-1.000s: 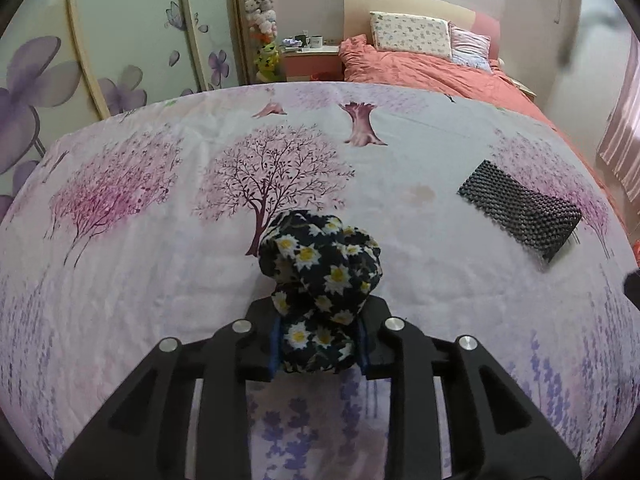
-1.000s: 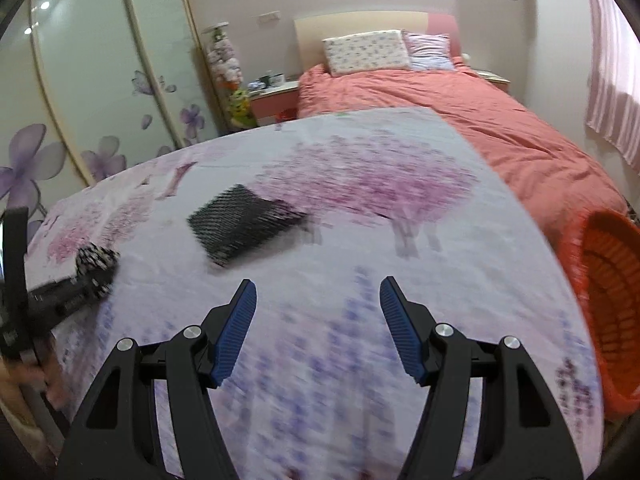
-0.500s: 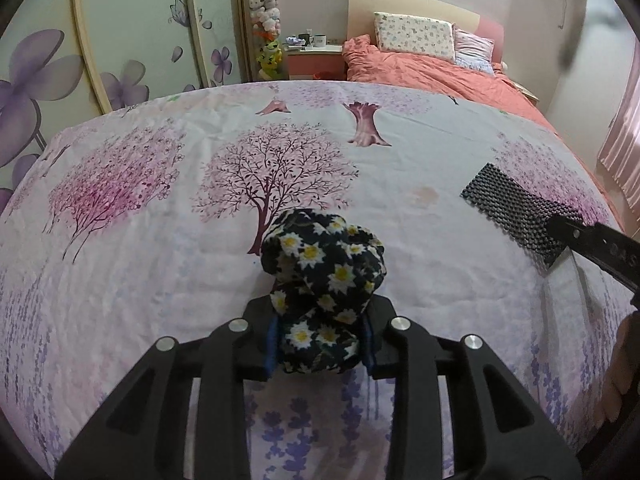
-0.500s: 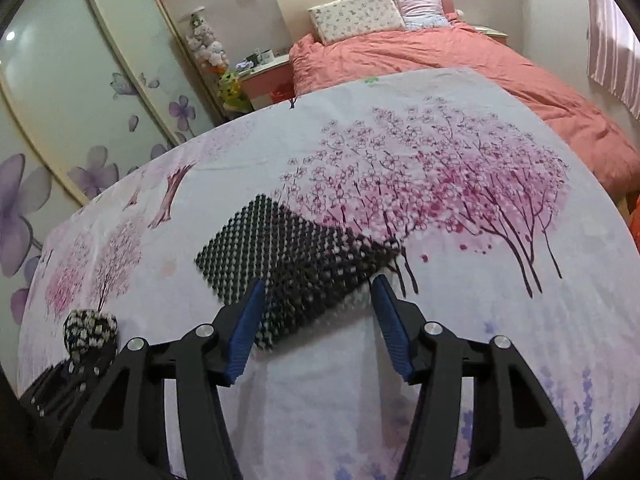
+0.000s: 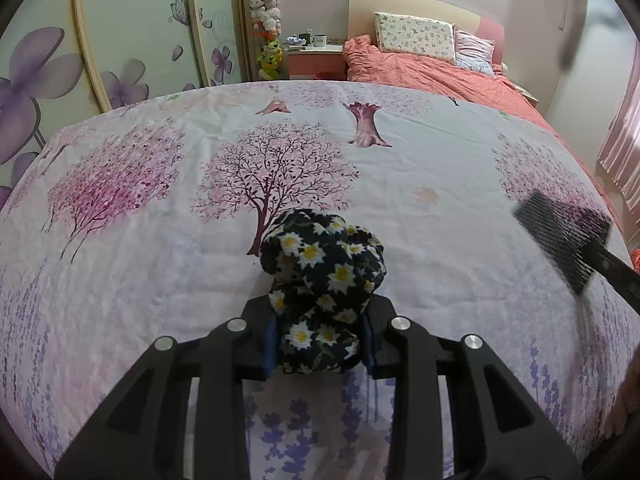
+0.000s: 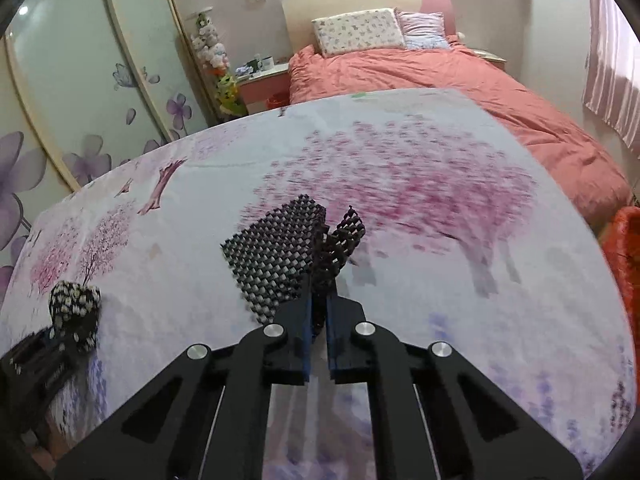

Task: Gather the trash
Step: 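Carry the floral cloth and mesh pad over the orange basket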

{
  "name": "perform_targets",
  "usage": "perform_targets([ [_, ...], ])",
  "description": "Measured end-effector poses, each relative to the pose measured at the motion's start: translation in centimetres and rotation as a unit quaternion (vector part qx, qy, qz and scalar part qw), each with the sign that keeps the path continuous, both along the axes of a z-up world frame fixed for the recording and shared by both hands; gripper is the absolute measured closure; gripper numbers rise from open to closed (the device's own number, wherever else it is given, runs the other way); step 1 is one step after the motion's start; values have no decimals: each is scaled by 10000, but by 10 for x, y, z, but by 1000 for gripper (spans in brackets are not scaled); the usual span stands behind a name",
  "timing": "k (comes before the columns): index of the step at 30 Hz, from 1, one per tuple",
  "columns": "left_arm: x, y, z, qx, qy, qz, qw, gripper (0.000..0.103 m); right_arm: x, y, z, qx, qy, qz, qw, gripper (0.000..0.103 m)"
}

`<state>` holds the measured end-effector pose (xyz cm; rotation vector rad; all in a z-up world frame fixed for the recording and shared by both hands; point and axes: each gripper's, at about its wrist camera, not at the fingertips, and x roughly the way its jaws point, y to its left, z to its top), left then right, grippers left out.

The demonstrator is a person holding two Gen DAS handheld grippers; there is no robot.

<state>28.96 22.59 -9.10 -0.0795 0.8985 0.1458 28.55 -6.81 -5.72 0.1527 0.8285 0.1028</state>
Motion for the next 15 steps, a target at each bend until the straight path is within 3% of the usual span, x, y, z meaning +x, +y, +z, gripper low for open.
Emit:
perform_targets([
  [8,-8,10,2,-543,-137,13,9984,80,-46,-56,20,-174,-310,-197,9992,97],
  [15,-24,-30,24,-431,-319,-294,9981,81,-74,-90,44,-34,-685,-391,9969,97],
])
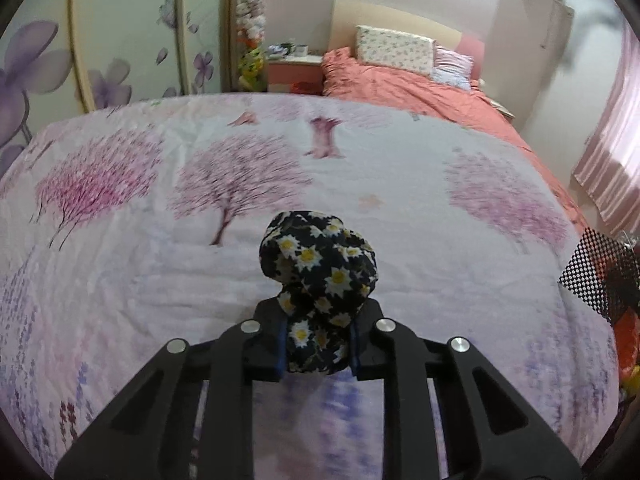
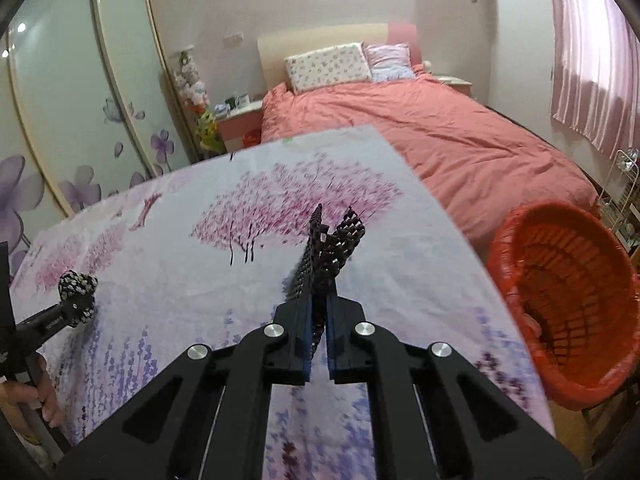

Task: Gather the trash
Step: 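Carry the floral cloth and mesh pad over the orange basket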

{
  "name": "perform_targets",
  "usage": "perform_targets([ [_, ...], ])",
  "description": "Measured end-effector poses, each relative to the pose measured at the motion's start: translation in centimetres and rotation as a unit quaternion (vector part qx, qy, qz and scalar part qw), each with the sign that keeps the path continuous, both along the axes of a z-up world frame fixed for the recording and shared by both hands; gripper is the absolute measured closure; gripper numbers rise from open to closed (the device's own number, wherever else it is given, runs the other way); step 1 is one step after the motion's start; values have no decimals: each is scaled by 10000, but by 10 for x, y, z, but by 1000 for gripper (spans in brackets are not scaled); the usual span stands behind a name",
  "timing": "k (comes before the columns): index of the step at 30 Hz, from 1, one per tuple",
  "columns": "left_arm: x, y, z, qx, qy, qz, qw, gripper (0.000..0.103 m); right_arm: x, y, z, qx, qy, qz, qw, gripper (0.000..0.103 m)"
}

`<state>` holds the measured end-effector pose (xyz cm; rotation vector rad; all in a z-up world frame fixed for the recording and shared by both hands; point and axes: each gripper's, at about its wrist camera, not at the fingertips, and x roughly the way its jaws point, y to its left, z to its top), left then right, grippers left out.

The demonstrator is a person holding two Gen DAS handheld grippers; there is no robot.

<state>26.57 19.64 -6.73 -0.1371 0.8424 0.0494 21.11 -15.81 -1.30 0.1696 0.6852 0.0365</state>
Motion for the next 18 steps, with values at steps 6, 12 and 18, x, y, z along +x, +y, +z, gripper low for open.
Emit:
perform_targets([
  [6,-14,-54,34,115,-364,-453,9982,81,-22,-15,19,24,-384,-95,9992,97],
  [12,-29,-114,66,207,-728,-977,9923,81,-42,-40,36,45,-710,-280,9971,97],
  [18,-42,-175,86,282,-943,-1533,9833,81,-54,-63,45,48,-949,-555,9939,97],
])
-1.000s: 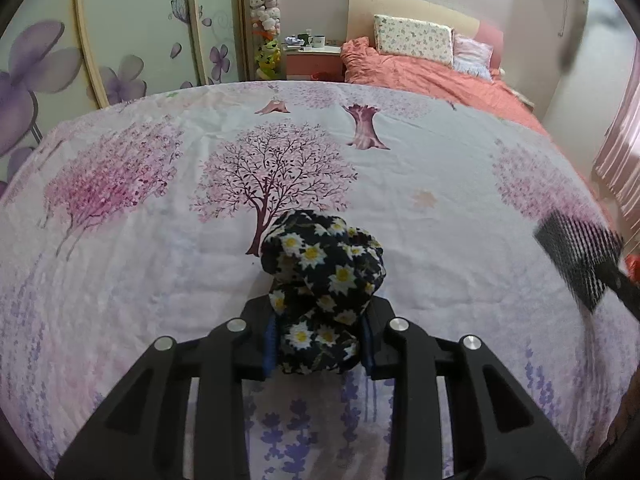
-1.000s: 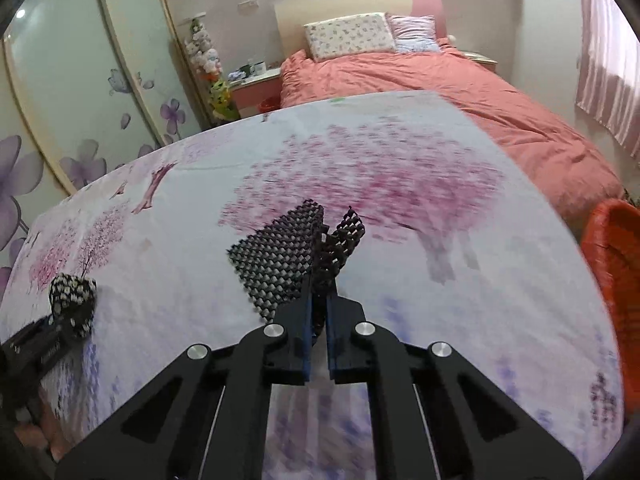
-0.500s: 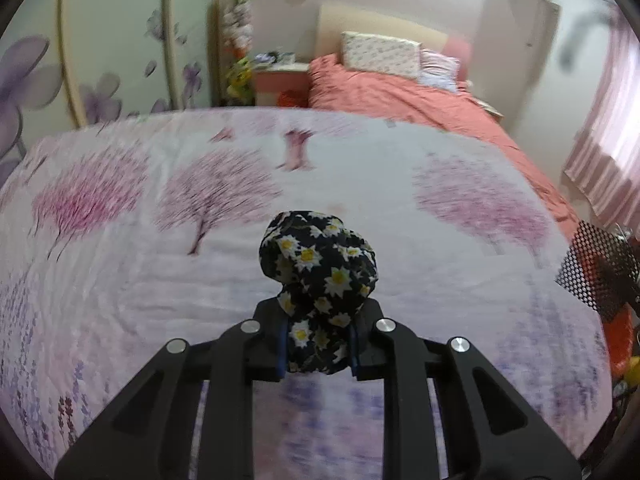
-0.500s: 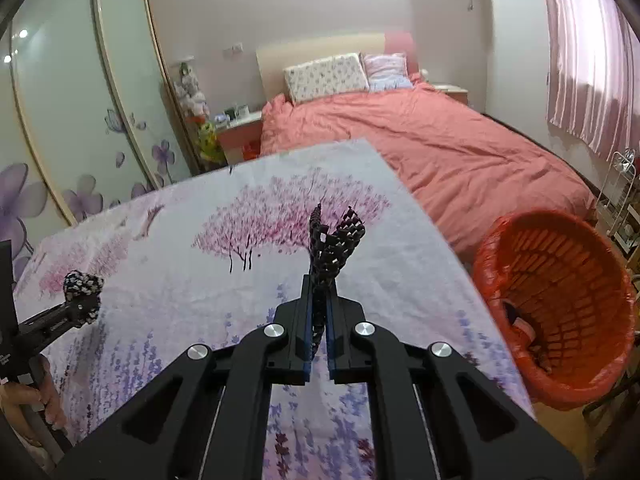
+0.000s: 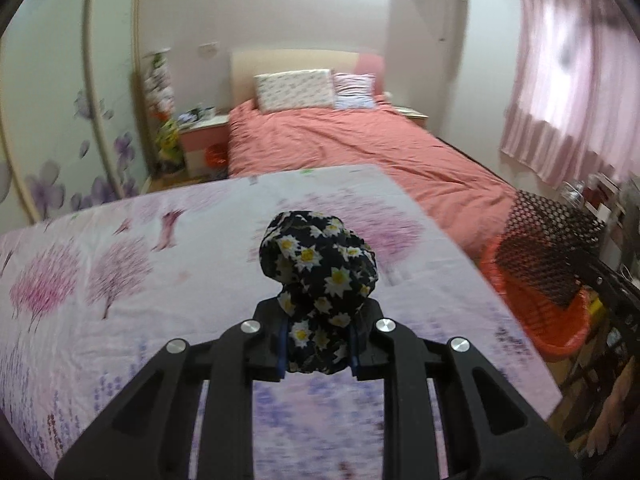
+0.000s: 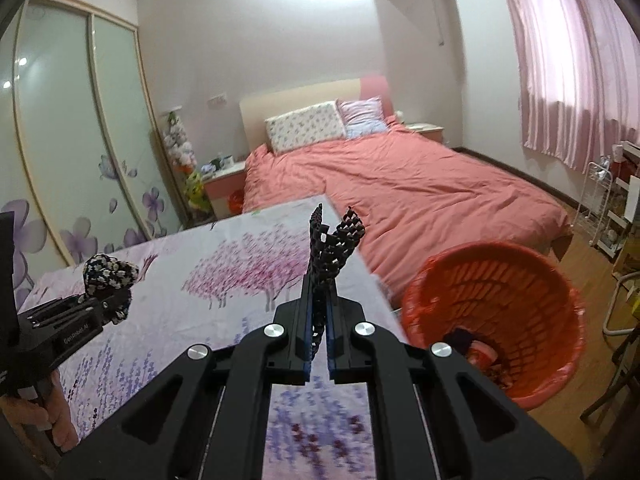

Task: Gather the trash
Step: 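Carry the floral cloth and mesh pad over the orange basket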

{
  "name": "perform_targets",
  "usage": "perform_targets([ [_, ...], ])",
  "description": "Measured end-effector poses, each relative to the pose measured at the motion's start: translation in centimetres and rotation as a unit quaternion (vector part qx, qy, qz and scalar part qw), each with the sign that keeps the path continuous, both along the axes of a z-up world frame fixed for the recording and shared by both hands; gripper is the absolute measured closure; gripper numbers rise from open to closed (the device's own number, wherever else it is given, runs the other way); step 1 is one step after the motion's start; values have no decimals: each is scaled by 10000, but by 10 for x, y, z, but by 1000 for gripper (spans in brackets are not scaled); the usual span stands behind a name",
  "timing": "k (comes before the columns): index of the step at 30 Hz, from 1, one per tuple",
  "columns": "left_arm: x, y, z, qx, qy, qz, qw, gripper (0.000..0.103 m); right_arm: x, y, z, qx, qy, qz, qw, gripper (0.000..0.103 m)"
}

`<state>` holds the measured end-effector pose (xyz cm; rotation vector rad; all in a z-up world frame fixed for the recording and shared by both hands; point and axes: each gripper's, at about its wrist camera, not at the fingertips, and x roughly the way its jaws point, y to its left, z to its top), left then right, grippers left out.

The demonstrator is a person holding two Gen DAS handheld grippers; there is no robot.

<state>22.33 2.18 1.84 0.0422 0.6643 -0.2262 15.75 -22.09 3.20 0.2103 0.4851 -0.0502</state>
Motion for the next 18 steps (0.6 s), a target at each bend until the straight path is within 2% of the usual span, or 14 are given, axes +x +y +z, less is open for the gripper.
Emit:
perform_targets([
  [9,-12,-87,10,10,-147,-814,9966,81,-13,-47,-2,142,-142,-499,9986,97],
  [14,-16,-131,5,-82,-65,-1270,9918,81,-19,-74,-6,279,-187,-800,9962,97],
  [18,-14,-161,-1,-296,108,-1591,9868,81,-18,-93,-12,352,-162,-1018,9940,97],
])
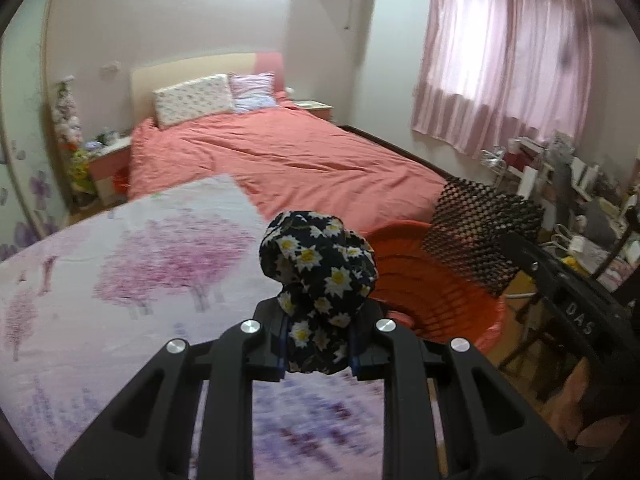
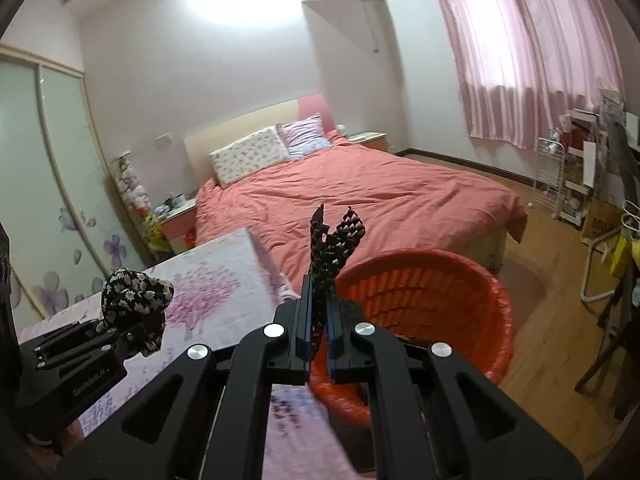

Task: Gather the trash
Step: 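Carry the floral cloth and mesh pad over the orange basket, then open both tools over the basket to drop cloth and pad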

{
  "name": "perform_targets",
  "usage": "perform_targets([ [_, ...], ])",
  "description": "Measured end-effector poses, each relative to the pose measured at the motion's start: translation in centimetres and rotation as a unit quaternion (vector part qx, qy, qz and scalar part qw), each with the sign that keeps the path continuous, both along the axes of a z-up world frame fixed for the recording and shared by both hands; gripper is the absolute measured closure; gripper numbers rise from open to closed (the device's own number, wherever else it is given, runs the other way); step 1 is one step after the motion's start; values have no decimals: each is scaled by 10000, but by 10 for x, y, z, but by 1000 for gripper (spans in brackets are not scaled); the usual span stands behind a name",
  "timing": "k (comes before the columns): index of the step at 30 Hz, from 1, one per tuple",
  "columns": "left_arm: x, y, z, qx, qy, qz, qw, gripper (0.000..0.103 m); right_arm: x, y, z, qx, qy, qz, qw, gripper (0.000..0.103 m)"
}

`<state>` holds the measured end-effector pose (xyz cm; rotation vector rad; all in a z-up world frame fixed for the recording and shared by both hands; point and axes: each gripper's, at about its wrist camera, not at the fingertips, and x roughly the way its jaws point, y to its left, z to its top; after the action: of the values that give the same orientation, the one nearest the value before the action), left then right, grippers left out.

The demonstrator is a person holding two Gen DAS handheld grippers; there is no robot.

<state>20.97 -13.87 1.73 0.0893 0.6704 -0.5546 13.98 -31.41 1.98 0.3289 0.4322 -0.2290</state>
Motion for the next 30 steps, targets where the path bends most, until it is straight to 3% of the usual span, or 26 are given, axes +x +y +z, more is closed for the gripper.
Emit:
perform_targets([
  [11,26,-78,-28,-252,463,-605,9968,80,8,-46,-23,308,119,-319,9989,97],
  [15,38,-100,-45,-180,632,-612,9960,68,18,-63,-37,582,229,-222,9978,97],
  [18,49,-113,-60,-75,793,-561,9952,60,22,-76,-49,785,378,-242,9959,85],
  [19,52,-115,-66,-17,832,-542,9951,58,21,-78,-51,824,400,-265,9954,75],
  [23,57,-112,-79,108,916,-479,9946,54,13,-76,-56,870,440,-340,9947,56],
  [27,57,-109,-81,-20,1079,-613,9923,53,3,-70,-55,811,484,-411,9947,50],
  [30,49,-109,-74,15,944,-636,9935,53,1,-71,-50,768,498,-452,9948,48],
])
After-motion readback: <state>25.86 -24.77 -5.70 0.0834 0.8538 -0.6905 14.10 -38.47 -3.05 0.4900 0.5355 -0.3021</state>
